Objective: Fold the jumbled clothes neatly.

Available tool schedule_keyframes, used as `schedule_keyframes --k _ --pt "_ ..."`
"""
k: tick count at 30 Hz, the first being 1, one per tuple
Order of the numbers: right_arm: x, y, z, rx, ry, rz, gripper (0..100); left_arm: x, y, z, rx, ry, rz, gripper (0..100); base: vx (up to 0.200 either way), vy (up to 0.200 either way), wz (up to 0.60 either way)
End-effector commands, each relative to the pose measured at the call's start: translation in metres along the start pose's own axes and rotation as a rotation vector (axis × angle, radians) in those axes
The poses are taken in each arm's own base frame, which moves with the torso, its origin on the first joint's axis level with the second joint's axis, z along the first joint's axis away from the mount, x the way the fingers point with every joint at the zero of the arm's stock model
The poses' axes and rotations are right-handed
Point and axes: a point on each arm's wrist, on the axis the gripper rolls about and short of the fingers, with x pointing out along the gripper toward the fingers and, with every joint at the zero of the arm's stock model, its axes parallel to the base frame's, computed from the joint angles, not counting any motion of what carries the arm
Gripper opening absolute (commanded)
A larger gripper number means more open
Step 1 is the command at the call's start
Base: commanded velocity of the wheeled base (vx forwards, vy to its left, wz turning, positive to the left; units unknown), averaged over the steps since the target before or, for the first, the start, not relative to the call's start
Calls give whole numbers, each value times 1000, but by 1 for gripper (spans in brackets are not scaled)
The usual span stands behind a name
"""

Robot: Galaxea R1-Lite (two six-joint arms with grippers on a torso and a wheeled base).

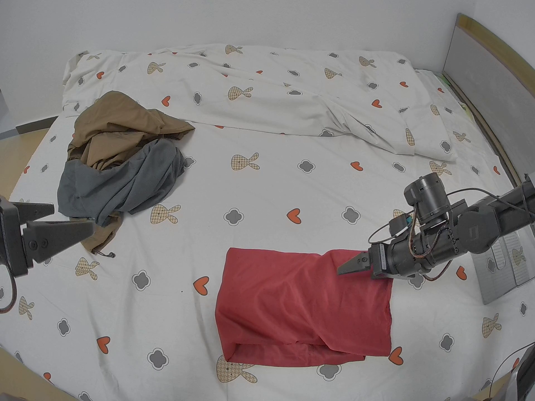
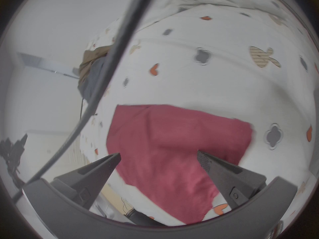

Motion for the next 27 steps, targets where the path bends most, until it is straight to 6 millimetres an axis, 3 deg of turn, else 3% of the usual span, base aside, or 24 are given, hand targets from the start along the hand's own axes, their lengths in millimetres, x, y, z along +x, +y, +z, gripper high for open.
schedule_keyframes --k 1,5,7,9,10,18,22,27 --pt "-2 -42 15 109 -31 -65 100 18 0 -4 1 51 7 100 0 0 0" --pt "-10 -50 15 131 -35 -34 100 35 0 -12 4 80 6 100 0 0 0" --pt "-24 -41 9 115 -44 3 100 54 -4 -24 19 139 -11 100 0 0 0" --pt "-27 -39 7 111 -47 10 100 58 -4 -27 23 152 -15 100 0 0 0" --pt "-48 -28 0 86 -81 33 100 89 -12 -42 52 237 -38 100 0 0 0" --pt "-109 7 -36 -14 -186 121 100 181 -44 -86 230 398 -41 100 0 0 0" --pt "-120 9 -46 -25 -207 128 100 225 -46 -116 283 475 93 100 0 0 0" --pt "-118 5 -55 -16 -185 119 100 259 -46 -151 311 566 138 100 0 0 0"
